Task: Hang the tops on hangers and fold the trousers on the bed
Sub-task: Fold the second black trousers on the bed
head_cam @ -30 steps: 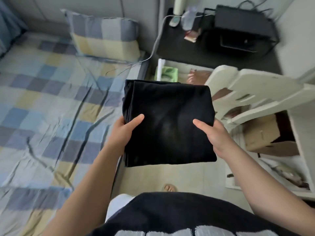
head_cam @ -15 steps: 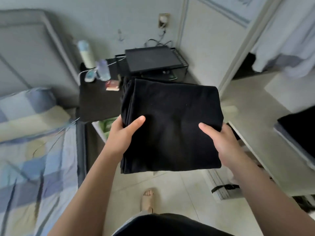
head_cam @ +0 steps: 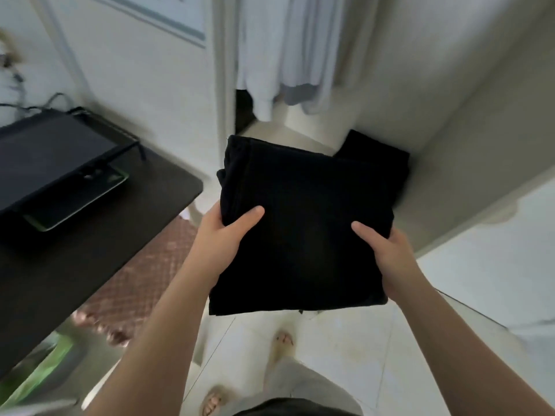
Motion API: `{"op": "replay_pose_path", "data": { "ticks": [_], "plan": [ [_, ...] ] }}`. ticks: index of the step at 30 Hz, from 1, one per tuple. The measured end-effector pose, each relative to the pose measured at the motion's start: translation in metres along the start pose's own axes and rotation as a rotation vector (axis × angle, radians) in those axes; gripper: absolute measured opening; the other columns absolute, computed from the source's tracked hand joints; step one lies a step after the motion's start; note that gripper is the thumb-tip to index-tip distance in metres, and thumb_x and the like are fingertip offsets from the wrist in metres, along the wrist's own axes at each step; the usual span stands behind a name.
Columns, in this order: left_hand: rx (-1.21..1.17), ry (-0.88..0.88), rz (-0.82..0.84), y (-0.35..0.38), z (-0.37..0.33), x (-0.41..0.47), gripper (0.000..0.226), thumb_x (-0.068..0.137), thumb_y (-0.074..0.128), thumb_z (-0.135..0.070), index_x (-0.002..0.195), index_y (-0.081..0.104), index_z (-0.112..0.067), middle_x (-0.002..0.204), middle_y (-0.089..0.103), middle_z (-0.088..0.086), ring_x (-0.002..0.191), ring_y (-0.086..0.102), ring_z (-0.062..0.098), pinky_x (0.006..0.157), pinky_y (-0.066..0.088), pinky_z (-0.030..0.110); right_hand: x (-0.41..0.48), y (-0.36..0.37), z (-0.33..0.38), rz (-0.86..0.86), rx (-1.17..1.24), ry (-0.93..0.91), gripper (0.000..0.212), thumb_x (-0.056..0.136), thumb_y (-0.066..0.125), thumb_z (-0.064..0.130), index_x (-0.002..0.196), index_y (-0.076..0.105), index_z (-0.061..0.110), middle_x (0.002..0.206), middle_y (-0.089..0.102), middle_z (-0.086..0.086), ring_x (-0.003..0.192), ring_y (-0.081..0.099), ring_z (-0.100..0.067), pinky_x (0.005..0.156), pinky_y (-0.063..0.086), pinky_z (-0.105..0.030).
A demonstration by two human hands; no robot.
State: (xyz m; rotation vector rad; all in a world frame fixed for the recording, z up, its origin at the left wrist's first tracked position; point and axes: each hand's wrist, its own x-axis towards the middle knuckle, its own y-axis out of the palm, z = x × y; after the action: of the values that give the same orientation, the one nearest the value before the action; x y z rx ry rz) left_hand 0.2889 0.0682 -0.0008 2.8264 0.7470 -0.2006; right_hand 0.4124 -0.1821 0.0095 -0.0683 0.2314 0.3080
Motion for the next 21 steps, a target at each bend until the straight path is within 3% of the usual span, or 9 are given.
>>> {"op": "replay_pose_path", "data": {
  "ticks": [9, 14, 21],
  "plan": [
    [0.135, -0.097, 0.076, 0.096, 0.009, 0.142, 0.05, 0.073, 0.082, -0.049, 0.119, 0.067, -0.035, 0.107, 0.076, -0.008, 0.095, 0.075, 0.017, 0.086, 0.06, 0.04, 0.111, -0.061, -0.016, -0.195, 0.119, 0.096, 0.024, 0.083, 0.08, 0.034, 0.102, 0.068, 0.043, 0.1, 0.076, 0.014, 0.087, 0.074, -0.008, 0.062, 0.059, -0.02],
    [0.166, -0.113, 0.063, 0.138, 0.01, 0.216, 0.031, 0.079, 0.081, -0.042, 0.107, 0.067, -0.042, 0.1, 0.076, -0.017, 0.091, 0.075, 0.01, 0.073, 0.057, 0.025, 0.193, -0.075, -0.018, -0.265, 0.149, 0.136, 0.02, 0.085, 0.078, 0.036, 0.101, 0.069, 0.042, 0.1, 0.076, 0.016, 0.087, 0.074, -0.007, 0.078, 0.058, -0.032],
    [0.196, -0.179, 0.054, 0.18, 0.018, 0.307, 0.045, 0.081, 0.081, -0.037, 0.123, 0.067, -0.026, 0.105, 0.077, -0.007, 0.095, 0.075, 0.014, 0.081, 0.057, 0.032, 0.277, -0.069, -0.022, -0.442, 0.224, 0.144, 0.031, 0.093, 0.07, 0.025, 0.123, 0.065, 0.032, 0.111, 0.073, 0.012, 0.102, 0.069, -0.01, 0.093, 0.055, -0.034]
  ]
}}
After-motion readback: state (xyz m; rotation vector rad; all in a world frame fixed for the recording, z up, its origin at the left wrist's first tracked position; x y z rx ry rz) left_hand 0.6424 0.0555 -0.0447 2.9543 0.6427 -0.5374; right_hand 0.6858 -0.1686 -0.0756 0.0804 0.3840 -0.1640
